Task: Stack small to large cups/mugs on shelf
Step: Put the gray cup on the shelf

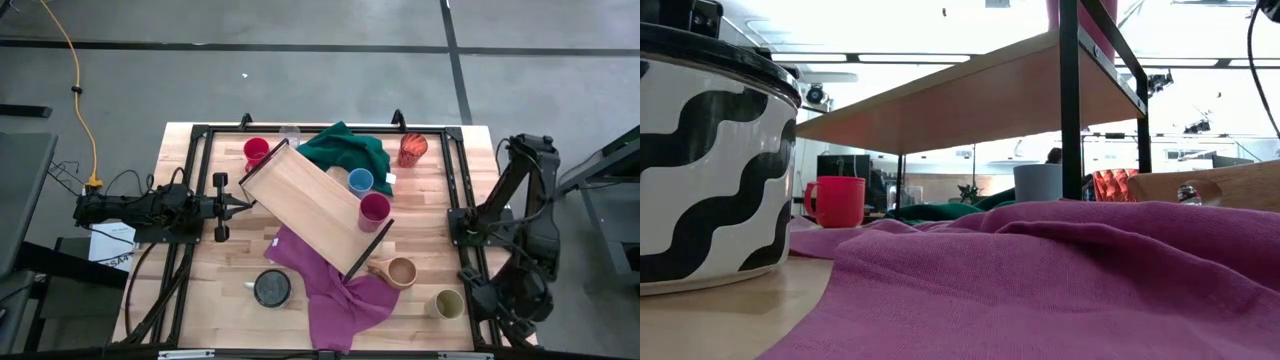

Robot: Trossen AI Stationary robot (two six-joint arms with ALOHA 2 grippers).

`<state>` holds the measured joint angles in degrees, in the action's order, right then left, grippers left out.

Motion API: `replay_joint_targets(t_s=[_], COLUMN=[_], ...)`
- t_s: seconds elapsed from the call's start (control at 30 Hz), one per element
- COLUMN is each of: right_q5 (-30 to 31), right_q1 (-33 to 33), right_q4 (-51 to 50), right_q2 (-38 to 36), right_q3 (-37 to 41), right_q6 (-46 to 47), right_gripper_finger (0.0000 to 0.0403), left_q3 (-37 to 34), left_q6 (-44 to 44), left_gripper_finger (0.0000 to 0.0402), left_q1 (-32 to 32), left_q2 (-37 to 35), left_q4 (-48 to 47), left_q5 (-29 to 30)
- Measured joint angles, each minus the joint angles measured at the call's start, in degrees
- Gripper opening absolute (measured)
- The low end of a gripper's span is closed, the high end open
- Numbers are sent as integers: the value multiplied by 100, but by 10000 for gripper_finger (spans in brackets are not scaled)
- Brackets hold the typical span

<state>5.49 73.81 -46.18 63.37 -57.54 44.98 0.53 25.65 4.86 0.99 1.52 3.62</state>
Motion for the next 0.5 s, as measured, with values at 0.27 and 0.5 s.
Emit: replay_joint_targets(t_s=[0.27,0.5], right_q5=[6,166], right_q1=[-68,-192], right_q4=[-242,-240], right_q2=[302,620], right_q3=[-177,-177], right_q6=[-63,-194], right_gripper_finger=[61,61], left_q3=[0,-1], left_q6=[0,2], left_gripper_finger=[1,1], left_q1=[0,0], left_q2=[-2,-1], left_q4=[-2,-2], left_q5=[2,1])
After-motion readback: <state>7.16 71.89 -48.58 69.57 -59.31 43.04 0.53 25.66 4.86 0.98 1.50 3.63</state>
